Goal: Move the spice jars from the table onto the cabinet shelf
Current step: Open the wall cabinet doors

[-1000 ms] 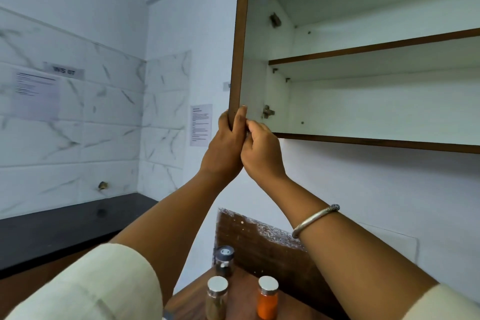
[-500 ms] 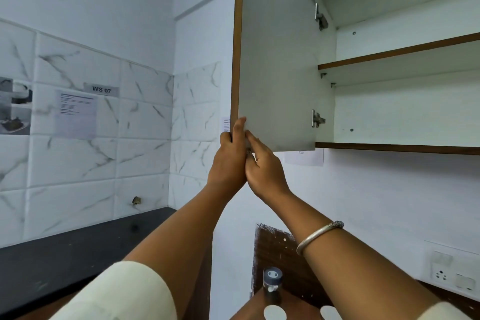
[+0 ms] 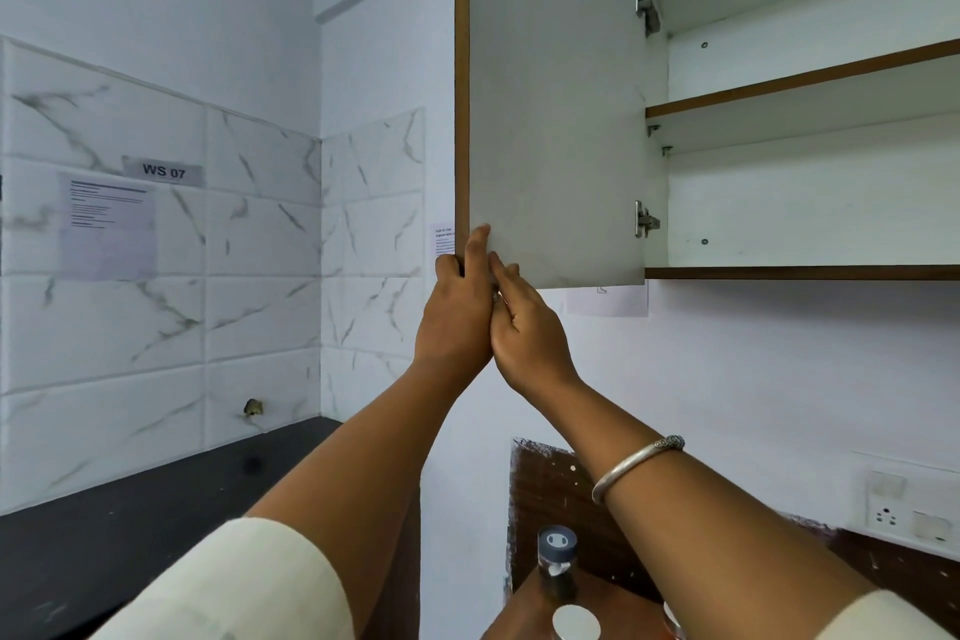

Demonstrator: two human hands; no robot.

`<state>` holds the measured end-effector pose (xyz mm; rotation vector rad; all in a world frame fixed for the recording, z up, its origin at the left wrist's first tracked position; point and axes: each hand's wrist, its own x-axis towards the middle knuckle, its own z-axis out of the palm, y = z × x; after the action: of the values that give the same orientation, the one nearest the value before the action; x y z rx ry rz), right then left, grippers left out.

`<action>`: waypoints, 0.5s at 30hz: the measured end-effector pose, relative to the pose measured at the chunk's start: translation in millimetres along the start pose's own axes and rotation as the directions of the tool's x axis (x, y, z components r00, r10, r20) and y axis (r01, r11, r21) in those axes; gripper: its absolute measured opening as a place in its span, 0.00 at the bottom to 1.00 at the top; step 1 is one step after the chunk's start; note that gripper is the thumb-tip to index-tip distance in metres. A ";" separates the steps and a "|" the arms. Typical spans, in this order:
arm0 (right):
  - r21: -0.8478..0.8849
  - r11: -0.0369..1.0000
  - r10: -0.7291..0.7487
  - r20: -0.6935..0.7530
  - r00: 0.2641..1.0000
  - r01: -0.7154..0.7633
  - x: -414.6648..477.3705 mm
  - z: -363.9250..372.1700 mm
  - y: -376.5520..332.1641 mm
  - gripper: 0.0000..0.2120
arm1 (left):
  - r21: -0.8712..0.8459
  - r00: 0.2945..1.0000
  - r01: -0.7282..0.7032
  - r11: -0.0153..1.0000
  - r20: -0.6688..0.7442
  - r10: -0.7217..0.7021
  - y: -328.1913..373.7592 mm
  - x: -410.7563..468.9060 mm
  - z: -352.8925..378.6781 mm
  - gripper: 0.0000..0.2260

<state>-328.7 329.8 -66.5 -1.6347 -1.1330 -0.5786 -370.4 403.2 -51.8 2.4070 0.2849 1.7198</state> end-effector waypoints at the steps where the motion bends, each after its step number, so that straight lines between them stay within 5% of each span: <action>1: 0.001 1.000 0.002 -0.008 1.000 -0.002 -0.1 -0.3 0.6 0.22 | 0.013 1.000 -0.009 1.000 -0.006 0.009 0.8 -0.3 0.3 0.27; 9: -0.188 0.976 0.106 -0.015 0.994 -0.107 -5.9 -8.4 9.7 0.27 | 0.238 0.997 -0.069 0.969 0.041 0.061 5.5 -11.1 0.4 0.37; 15: -0.316 0.946 0.096 0.038 0.995 -0.079 -18.8 -25.6 13.9 0.30 | 0.329 0.975 -0.223 0.918 0.070 0.211 14.2 -22.9 -5.0 0.35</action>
<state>-320.8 298.3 -78.9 -1.9731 -1.0378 -0.6883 -381.5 383.8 -67.7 2.8025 0.3425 1.8499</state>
